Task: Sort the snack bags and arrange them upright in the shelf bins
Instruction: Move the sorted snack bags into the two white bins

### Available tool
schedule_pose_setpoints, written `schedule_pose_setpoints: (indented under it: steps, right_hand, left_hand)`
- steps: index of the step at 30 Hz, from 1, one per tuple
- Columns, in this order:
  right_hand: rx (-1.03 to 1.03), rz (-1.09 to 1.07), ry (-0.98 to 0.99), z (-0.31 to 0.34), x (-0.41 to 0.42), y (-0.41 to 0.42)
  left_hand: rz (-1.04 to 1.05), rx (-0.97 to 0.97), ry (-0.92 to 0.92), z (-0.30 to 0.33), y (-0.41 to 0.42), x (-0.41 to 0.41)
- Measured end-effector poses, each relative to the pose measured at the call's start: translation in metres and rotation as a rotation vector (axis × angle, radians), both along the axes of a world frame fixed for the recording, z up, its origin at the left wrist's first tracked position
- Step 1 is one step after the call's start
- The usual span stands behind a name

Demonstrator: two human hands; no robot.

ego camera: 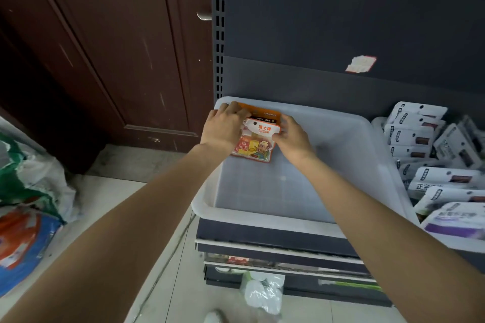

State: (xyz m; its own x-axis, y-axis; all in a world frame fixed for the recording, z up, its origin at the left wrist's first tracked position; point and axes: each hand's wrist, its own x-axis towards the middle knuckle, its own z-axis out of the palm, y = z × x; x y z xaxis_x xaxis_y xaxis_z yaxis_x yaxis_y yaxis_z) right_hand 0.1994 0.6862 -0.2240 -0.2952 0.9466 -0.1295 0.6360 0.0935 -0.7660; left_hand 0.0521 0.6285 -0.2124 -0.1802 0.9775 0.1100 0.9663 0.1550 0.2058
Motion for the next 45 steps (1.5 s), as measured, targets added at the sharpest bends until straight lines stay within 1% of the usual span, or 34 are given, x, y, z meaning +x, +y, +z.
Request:
schedule_pose_setpoints:
  steps: [4,8,11,15,19,21,24,29,33,39,42,45]
  right_hand:
    - [0.093,0.046,-0.114,-0.002,-0.004,-0.002]
    - [0.189,0.051,-0.185,0.004,-0.002,-0.009]
    - [0.246,0.102,-0.225,0.014,0.005,-0.022]
    - [0.383,0.197,-0.264,0.027,0.028,-0.042]
    - [0.422,0.215,-0.36,0.051,0.073,-0.052]
    - [0.422,0.197,-0.391,0.063,0.104,-0.056]
    - [0.411,0.148,-0.397,0.077,0.161,-0.065]
    - [0.397,0.065,-0.378,0.086,0.279,-0.086]
    - [0.354,-0.001,-0.372,0.09,0.388,-0.098]
    - [0.293,-0.089,-0.407,0.094,0.529,-0.1]
    - [0.269,-0.139,-0.387,0.09,0.586,-0.089]
    - [0.261,-0.201,-0.414,0.08,0.636,-0.071]
  left_hand:
    - [-0.001,-0.01,-0.015,0.002,-0.007,-0.001]
    - [0.038,0.023,-0.084,0.009,-0.02,-0.001]
    - [0.05,0.058,-0.087,0.017,-0.029,0.006]
    - [0.036,0.097,-0.103,0.031,-0.041,0.026]
    - [0.0,0.027,-0.213,0.055,-0.043,0.067]
    - [-0.075,0.029,-0.194,0.066,-0.042,0.096]
    - [-0.157,0.046,-0.24,0.076,-0.046,0.148]
    - [-0.246,0.022,-0.456,0.077,-0.053,0.256]
    - [-0.285,0.061,-0.551,0.077,-0.056,0.36]
    - [-0.235,0.165,-0.626,0.085,-0.042,0.497]
    - [-0.284,0.121,-0.601,0.079,-0.024,0.555]
    - [-0.337,0.087,-0.593,0.068,0.001,0.606]
